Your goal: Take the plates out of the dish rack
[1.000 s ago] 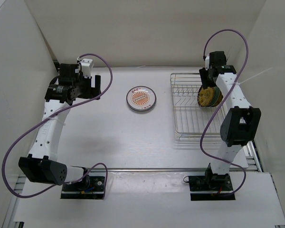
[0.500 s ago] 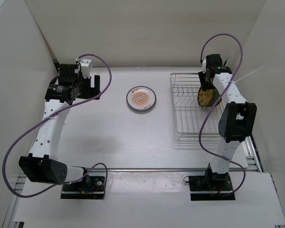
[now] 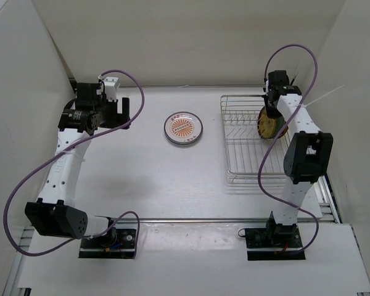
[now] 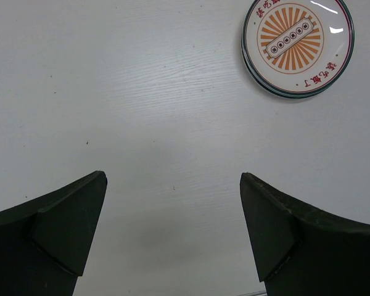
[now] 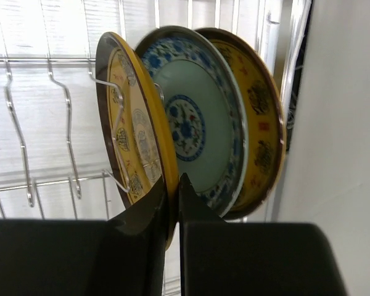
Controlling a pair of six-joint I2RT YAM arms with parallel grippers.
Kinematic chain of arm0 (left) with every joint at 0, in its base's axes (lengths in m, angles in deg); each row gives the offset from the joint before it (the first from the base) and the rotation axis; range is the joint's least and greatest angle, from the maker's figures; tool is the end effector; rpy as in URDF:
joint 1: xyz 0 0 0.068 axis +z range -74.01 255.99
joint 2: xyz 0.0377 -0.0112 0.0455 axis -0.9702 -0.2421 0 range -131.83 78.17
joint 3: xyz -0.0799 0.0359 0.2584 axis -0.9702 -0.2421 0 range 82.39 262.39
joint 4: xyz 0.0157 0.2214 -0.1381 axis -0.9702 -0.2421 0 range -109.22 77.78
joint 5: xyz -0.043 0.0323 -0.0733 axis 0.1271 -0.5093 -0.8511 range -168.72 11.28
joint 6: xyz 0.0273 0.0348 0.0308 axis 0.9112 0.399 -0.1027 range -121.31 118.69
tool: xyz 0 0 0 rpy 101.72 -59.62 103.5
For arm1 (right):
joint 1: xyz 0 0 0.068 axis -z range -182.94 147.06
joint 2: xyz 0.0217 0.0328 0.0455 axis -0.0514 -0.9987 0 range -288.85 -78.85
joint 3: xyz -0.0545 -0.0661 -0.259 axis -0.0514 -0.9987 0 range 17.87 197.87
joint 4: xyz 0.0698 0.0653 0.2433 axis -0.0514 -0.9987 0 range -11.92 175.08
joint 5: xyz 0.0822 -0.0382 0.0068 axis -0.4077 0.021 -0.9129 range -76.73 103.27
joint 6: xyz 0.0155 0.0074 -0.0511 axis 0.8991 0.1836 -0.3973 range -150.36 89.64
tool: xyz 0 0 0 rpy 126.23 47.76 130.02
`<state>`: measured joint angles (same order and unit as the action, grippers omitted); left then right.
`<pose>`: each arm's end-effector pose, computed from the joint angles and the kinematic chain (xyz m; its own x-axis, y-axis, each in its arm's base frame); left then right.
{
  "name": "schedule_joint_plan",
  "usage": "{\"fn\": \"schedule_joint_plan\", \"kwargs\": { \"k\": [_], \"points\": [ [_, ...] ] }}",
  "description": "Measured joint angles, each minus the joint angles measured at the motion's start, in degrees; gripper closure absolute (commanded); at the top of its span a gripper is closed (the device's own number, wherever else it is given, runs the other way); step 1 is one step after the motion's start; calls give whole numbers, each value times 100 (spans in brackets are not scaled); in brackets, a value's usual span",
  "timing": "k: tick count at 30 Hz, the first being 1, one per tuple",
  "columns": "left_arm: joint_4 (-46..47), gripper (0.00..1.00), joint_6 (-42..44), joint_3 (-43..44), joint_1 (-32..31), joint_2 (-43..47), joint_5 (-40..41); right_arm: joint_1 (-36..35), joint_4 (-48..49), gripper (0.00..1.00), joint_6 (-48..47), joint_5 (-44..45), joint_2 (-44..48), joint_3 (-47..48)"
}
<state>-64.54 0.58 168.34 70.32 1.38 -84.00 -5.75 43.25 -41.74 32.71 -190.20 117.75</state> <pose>0.2701 -0.0301 0.3939 -0.6748 0.1000 -0.7312 0.1875 0.9815 -0.0389 0.4324 0.0093 0.2833 -0.8151 -0.2262 -0.5333 -0.0085 0.9252 -0.3795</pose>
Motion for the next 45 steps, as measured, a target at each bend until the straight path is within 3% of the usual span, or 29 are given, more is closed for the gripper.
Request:
{"fn": "schedule_joint_plan", "kwargs": {
  "k": [16,27,30,37,41,45],
  "points": [
    [42,0,24,-120,0,-162,-127,-339,-509,99,197,1224,155,422],
    [474,0,111,-299,2,-157,-433,-951,-498,99,-240,2035,1871,813],
    [640,0,109,-267,-15,-98,-940,-1121,-741,99,-114,1086,2356,1064],
    [785,0,269,560,-715,37,-2793,-780,-1331,99,-267,-2868,3067,669],
    [682,0,400,881,-1082,125,-3696,-820,-1799,99,-570,-4612,2734,612],
    [647,0,553,1246,-1480,-103,-4065,-813,-2197,99,-855,-5663,2277,944]
  ]
}}
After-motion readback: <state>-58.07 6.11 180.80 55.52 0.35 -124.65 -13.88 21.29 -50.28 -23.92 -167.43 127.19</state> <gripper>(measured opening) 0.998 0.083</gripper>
